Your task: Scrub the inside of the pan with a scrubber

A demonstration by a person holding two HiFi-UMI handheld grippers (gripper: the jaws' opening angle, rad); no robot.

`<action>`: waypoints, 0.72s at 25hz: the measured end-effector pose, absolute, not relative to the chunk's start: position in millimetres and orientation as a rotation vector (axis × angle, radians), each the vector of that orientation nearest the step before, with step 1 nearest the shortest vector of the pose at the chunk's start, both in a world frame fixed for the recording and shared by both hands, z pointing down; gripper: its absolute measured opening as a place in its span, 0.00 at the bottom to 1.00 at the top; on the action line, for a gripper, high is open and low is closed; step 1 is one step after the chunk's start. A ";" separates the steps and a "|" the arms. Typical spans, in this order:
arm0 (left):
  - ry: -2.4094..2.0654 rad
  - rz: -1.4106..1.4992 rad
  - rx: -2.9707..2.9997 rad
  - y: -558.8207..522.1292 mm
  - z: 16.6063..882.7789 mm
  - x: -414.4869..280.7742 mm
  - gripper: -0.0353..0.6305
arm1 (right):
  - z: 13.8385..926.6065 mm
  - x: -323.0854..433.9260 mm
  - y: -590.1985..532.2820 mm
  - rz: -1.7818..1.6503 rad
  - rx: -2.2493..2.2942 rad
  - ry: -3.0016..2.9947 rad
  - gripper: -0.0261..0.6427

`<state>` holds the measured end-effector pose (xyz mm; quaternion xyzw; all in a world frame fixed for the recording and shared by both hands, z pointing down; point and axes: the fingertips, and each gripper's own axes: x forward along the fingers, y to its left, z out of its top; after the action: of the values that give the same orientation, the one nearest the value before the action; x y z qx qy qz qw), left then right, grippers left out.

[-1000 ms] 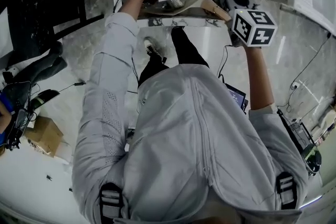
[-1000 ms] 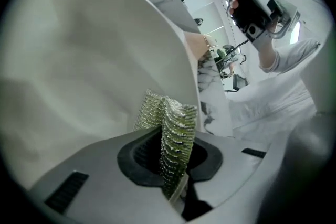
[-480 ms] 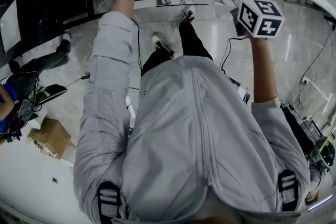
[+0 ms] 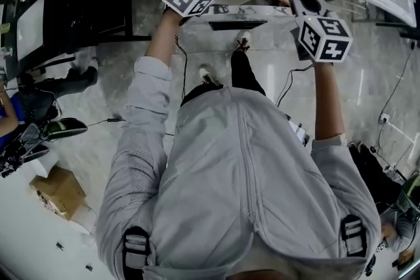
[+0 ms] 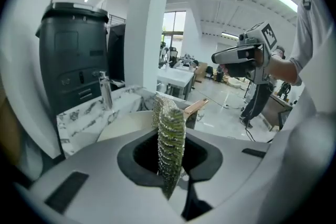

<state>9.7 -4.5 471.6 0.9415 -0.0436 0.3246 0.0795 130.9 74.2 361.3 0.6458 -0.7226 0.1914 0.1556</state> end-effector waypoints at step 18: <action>-0.761 0.437 3.106 34.9 290.8 -120.2 0.15 | 246.0 43.3 132.5 0.125 1.989 -2.044 0.09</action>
<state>-120.2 34.9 290.8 0.9615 -0.2355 0.1353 -0.0428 43.3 132.5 246.0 0.6896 -0.7086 0.0432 0.1431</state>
